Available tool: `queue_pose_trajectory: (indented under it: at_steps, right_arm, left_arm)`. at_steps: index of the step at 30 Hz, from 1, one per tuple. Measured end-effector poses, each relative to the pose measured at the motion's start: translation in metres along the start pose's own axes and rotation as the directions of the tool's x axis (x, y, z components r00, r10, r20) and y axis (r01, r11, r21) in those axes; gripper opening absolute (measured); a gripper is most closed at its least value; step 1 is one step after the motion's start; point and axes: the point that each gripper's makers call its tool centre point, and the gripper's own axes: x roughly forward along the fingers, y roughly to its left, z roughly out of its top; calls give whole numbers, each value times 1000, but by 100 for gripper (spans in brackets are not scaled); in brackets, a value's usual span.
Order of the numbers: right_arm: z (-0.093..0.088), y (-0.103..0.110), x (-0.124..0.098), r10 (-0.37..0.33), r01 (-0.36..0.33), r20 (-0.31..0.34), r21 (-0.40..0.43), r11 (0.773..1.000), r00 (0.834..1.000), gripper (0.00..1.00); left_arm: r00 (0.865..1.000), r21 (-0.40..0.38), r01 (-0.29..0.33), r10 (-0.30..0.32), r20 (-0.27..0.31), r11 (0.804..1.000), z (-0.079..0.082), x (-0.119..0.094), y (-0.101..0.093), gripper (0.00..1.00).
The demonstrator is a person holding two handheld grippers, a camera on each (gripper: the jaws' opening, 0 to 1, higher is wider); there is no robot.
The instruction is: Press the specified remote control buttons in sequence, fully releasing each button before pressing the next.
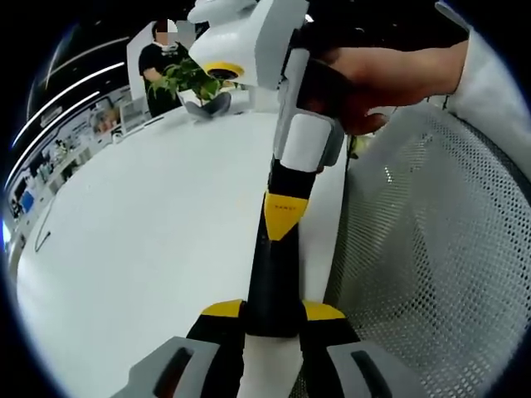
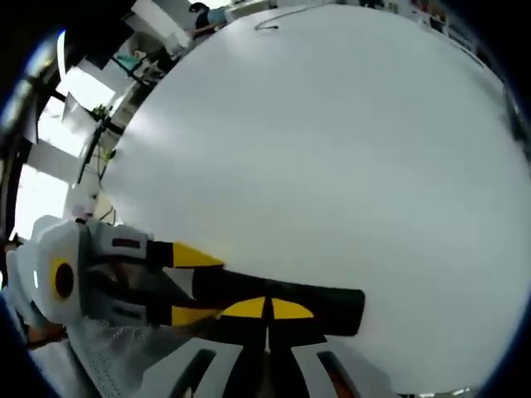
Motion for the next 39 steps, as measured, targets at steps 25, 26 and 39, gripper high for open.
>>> queue_pose_trajectory:
  at_steps: [25, 26, 39]
  right_arm:
    - [-14, 3, -2, 60, -58, -74, 21, 998, 995, 0]
    - [-14, 2, -2, 59, -57, -76, 23, 998, 995, 0]
    - [-16, 3, 1, 19, -19, -108, -4, 1000, 994, 0]
  left_arm:
    - [1000, 4, 0, 0, 3, 1000, 0, 0, 0, 24]
    - [1000, 3, 1, -1, 3, 1000, 0, 0, 0, 24]
    - [1000, 14, 1, -1, 3, 1000, 1, 0, -1, 24]
